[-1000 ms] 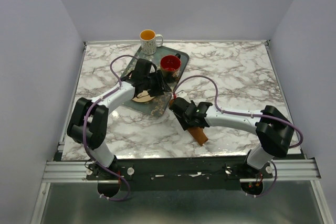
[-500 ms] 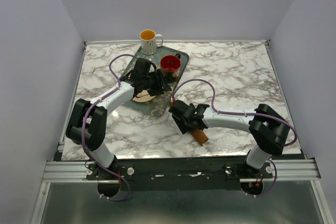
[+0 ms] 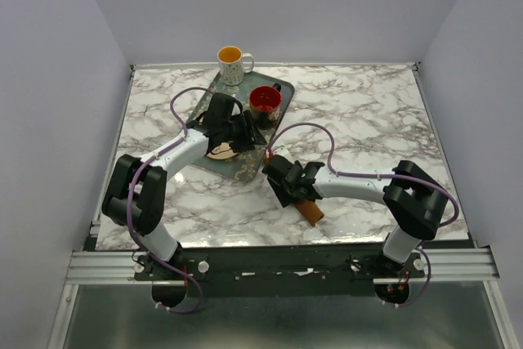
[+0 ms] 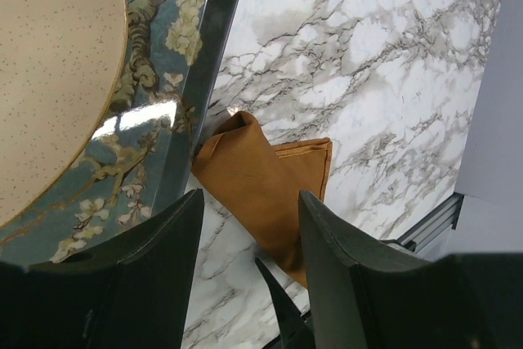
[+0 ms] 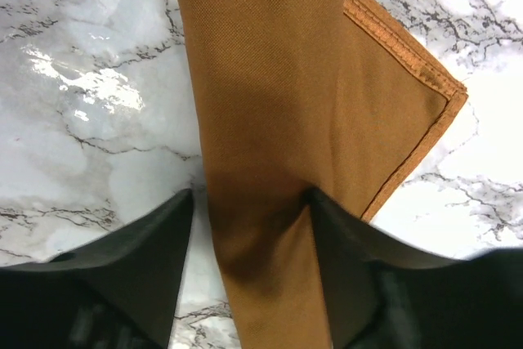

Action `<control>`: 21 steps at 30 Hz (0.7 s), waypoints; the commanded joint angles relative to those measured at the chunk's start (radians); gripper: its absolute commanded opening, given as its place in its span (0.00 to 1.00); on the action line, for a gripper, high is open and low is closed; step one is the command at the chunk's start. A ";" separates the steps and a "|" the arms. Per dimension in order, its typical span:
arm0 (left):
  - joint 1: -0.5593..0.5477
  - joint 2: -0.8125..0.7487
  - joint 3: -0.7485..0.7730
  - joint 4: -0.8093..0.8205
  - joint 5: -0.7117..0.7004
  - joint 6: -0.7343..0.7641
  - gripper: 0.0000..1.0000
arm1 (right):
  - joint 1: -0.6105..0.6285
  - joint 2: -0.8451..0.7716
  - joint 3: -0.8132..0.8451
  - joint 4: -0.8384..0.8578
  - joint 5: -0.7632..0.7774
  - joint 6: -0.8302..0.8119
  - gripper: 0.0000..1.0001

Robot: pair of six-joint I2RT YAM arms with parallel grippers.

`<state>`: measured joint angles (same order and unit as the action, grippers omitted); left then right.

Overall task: Fold the napkin, place the utensils inside, and roll it up
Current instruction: Roll the napkin with the utensil

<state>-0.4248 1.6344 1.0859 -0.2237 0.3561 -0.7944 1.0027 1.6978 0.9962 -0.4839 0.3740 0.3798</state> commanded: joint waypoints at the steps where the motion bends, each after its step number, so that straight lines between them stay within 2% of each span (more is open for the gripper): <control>1: 0.004 -0.042 -0.026 0.024 0.032 0.000 0.59 | -0.012 0.052 -0.028 -0.007 0.019 0.013 0.59; 3: 0.004 -0.042 -0.029 0.027 0.035 0.000 0.59 | -0.018 0.053 -0.033 -0.007 0.014 0.011 0.53; 9: 0.004 -0.051 -0.041 0.030 0.043 0.003 0.60 | -0.038 0.023 -0.045 0.004 -0.030 0.001 0.43; 12: 0.003 -0.051 -0.047 0.029 0.055 0.007 0.60 | -0.070 -0.032 -0.074 0.046 -0.128 -0.001 0.38; 19: -0.022 -0.064 -0.087 0.029 0.069 0.014 0.60 | -0.228 -0.121 -0.185 0.180 -0.461 -0.008 0.23; 21: -0.040 -0.070 -0.096 0.030 0.069 0.009 0.60 | -0.263 -0.130 -0.224 0.232 -0.568 -0.010 0.22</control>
<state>-0.4351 1.6024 1.0199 -0.2035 0.3916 -0.7937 0.8085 1.5795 0.8623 -0.3347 0.0753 0.3744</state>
